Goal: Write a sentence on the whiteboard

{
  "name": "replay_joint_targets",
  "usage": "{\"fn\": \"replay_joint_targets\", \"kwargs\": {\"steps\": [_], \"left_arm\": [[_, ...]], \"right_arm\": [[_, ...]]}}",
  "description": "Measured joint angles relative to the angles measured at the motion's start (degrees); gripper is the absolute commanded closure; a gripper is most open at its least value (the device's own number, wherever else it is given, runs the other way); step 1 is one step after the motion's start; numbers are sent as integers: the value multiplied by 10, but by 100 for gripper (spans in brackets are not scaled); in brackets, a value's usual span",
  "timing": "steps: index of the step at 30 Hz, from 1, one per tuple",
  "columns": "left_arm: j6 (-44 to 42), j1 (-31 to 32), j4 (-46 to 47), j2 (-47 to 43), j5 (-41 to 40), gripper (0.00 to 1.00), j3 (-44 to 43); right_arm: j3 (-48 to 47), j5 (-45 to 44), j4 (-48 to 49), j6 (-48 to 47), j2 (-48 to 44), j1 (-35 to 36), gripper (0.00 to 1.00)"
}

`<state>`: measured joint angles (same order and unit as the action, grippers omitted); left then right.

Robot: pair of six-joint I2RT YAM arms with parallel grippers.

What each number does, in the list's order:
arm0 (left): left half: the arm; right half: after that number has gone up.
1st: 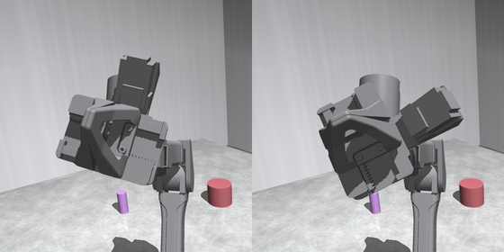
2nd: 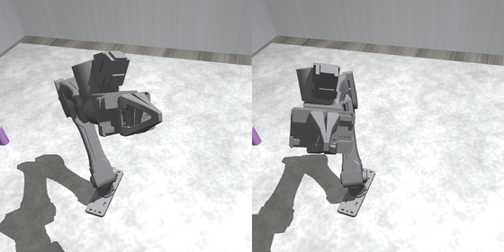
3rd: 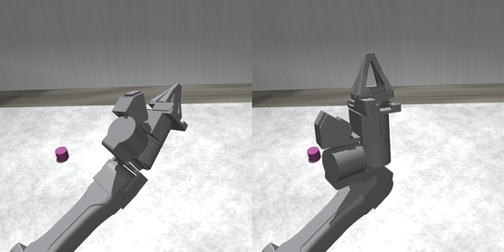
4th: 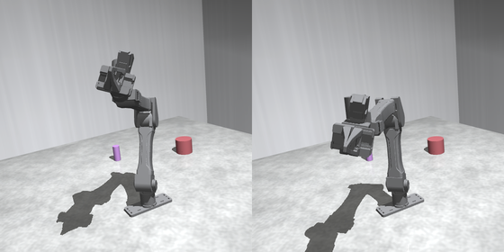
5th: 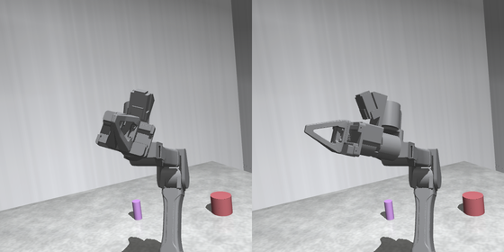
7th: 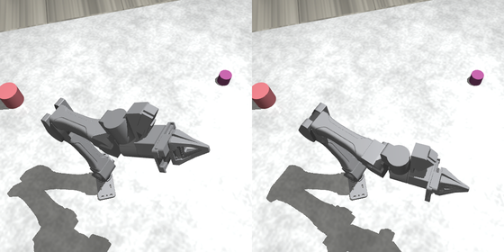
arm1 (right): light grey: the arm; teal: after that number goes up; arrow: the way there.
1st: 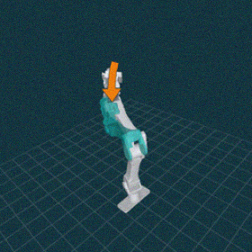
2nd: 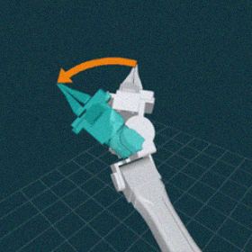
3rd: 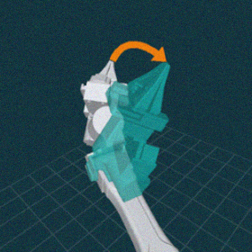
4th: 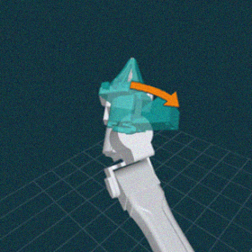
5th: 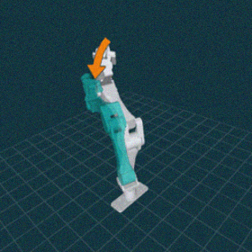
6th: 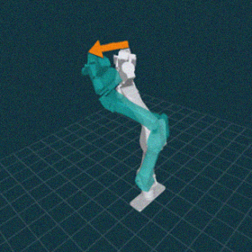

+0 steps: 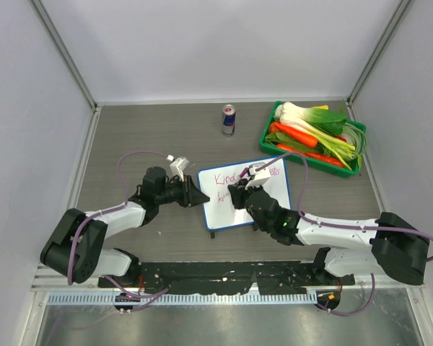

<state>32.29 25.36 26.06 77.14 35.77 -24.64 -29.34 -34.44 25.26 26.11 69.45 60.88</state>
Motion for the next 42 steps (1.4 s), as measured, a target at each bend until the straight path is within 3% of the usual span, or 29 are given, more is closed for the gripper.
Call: {"fn": "replay_joint_targets", "kwargs": {"steps": [42], "left_arm": [[0, 0, 0, 1, 0, 100, -1]], "right_arm": [[26, 14, 4, 21, -8, 0, 99]]}}
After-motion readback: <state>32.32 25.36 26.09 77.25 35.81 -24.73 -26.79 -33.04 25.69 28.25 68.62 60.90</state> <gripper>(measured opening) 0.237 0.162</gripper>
